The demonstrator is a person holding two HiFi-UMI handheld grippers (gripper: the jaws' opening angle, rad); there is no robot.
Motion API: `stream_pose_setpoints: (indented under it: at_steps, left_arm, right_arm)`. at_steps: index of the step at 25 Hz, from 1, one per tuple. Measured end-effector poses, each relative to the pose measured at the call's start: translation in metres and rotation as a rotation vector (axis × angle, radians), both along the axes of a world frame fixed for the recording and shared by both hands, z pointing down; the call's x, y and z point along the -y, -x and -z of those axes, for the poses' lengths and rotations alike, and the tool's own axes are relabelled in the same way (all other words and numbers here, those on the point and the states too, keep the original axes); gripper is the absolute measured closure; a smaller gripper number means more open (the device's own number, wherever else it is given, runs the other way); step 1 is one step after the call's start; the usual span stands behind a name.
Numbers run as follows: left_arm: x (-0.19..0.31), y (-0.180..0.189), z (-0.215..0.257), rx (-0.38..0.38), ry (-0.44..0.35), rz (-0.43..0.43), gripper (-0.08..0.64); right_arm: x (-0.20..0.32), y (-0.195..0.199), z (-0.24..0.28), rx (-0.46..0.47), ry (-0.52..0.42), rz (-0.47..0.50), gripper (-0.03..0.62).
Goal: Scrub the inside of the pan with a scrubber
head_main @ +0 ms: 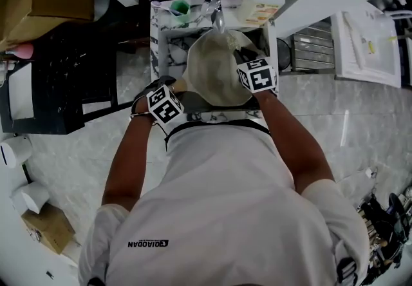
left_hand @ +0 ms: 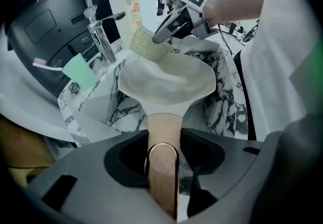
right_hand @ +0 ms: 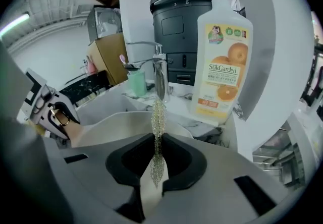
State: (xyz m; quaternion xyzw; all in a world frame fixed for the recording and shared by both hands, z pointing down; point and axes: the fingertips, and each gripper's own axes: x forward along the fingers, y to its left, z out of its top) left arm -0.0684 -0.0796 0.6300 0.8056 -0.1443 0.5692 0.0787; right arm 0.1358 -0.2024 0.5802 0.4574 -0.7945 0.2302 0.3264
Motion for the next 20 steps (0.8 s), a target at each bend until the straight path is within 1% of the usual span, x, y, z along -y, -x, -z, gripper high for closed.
stream_pose_setpoints:
  at_steps: [4, 6, 8, 11, 15, 20]
  left_arm:
    - [-0.002, 0.003, 0.001, -0.012, 0.054, 0.011, 0.356]
    - [-0.002, 0.001, 0.001, -0.017, 0.073, 0.016, 0.356]
    - [-0.002, 0.000, 0.001, -0.019, 0.078, 0.015, 0.356]
    - [0.000, 0.001, 0.002, -0.019, 0.067, 0.012, 0.356]
    - [0.000, 0.001, 0.001, -0.022, 0.068, 0.010, 0.356]
    - [0.000, 0.002, 0.002, -0.024, 0.082, 0.012, 0.356]
  right_arm:
    - [0.015, 0.003, -0.018, -0.104, -0.001, -0.041, 0.520]
    - [0.021, 0.003, -0.024, -0.175, -0.020, -0.031, 0.520]
    - [0.024, 0.011, -0.034, -0.234, -0.036, 0.015, 0.520]
    - [0.024, 0.030, -0.054, -0.283, -0.029, 0.112, 0.520]
    - [0.028, 0.050, -0.071, -0.272, -0.013, 0.184, 0.520]
    - [0.035, 0.071, -0.080, -0.185, 0.024, 0.233, 0.520]
